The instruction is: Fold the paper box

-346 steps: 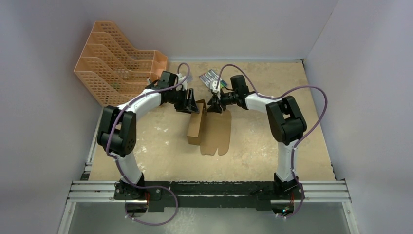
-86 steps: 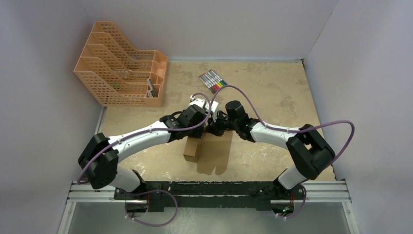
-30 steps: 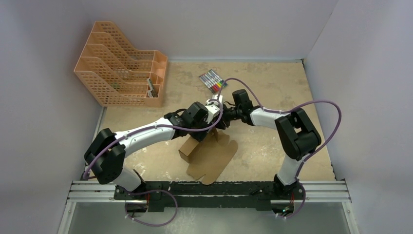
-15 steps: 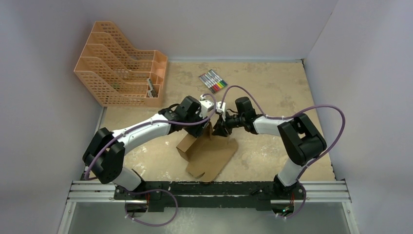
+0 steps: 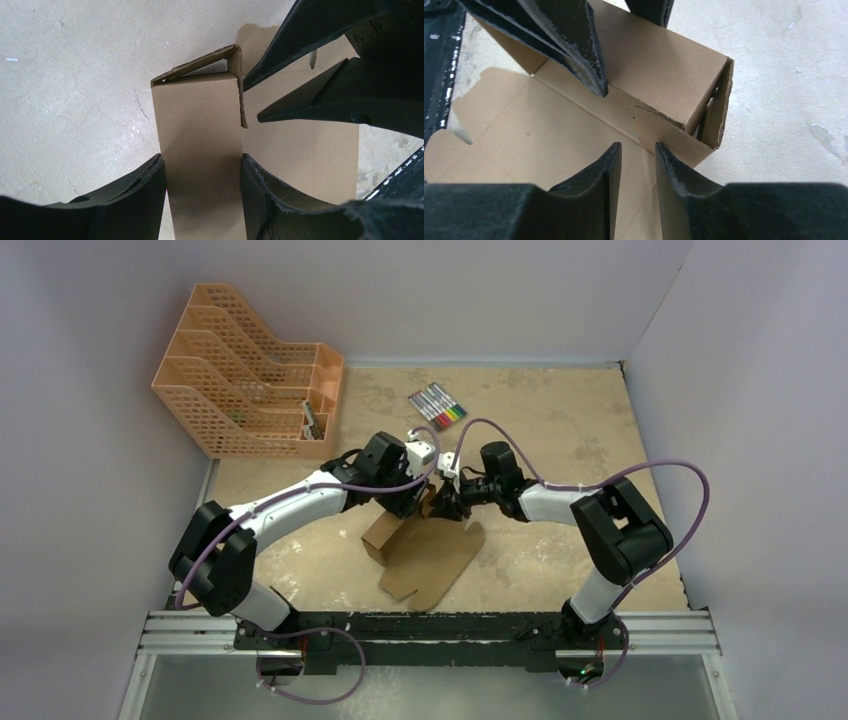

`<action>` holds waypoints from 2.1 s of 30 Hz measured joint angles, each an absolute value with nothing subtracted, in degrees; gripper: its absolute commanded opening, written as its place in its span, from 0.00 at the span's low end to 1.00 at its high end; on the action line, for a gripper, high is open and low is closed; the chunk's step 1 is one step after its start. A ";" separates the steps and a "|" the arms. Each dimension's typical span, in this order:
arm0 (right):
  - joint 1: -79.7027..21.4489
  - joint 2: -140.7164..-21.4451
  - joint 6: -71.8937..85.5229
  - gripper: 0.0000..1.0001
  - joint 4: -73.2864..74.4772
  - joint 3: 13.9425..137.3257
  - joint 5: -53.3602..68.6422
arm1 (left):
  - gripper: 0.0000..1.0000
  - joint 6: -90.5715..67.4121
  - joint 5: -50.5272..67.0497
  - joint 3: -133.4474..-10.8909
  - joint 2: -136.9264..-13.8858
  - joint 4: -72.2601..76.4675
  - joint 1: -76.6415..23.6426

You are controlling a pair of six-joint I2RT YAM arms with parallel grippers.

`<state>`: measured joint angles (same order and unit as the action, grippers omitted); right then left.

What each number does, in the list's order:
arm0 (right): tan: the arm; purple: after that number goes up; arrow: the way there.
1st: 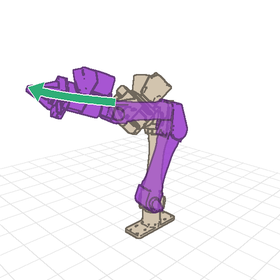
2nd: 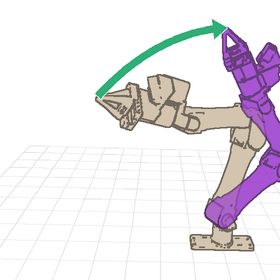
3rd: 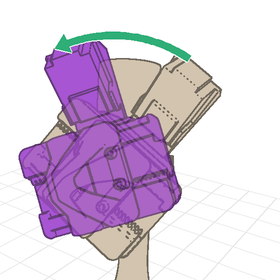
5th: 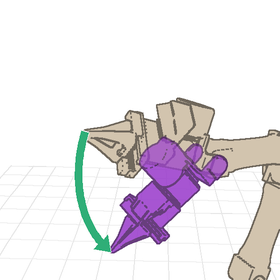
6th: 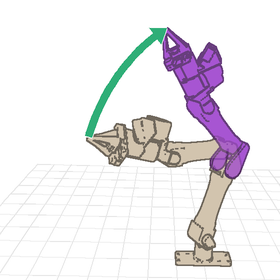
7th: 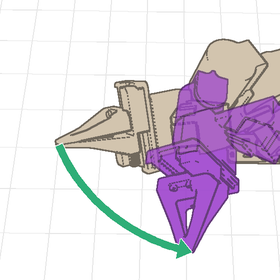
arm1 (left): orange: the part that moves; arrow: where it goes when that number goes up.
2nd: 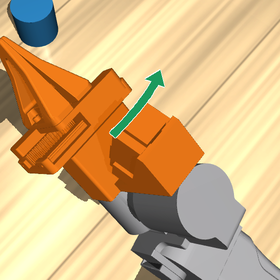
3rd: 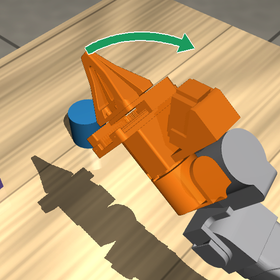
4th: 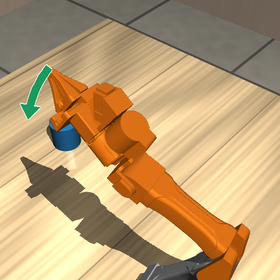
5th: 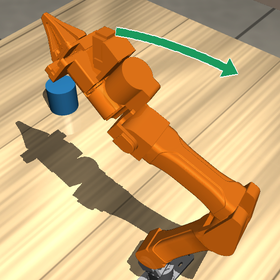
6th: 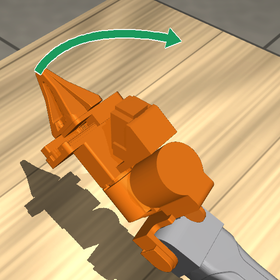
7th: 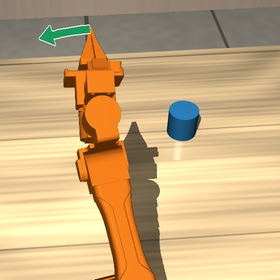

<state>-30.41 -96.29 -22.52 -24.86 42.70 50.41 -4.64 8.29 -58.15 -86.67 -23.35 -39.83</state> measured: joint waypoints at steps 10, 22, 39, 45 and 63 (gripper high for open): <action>-32.34 -96.49 -22.46 0.00 -32.18 41.15 40.42 | 0.43 -4.73 8.78 -58.17 -86.96 -22.74 -39.22; -37.36 -97.14 -18.00 0.03 -44.25 37.08 23.14 | 0.42 -4.69 7.01 -58.17 -87.35 -21.78 -38.72; -39.20 -100.36 -16.05 0.37 -49.69 36.91 11.84 | 0.42 -4.82 6.42 -58.26 -87.57 -21.56 -38.52; -38.65 -102.17 -15.94 0.43 -49.43 38.70 15.18 | 0.42 -4.73 5.74 -58.52 -87.64 -22.33 -38.09; -35.24 -106.08 -14.52 0.46 -49.74 42.11 27.51 | 0.40 -3.22 6.24 -58.98 -87.66 -23.73 -37.45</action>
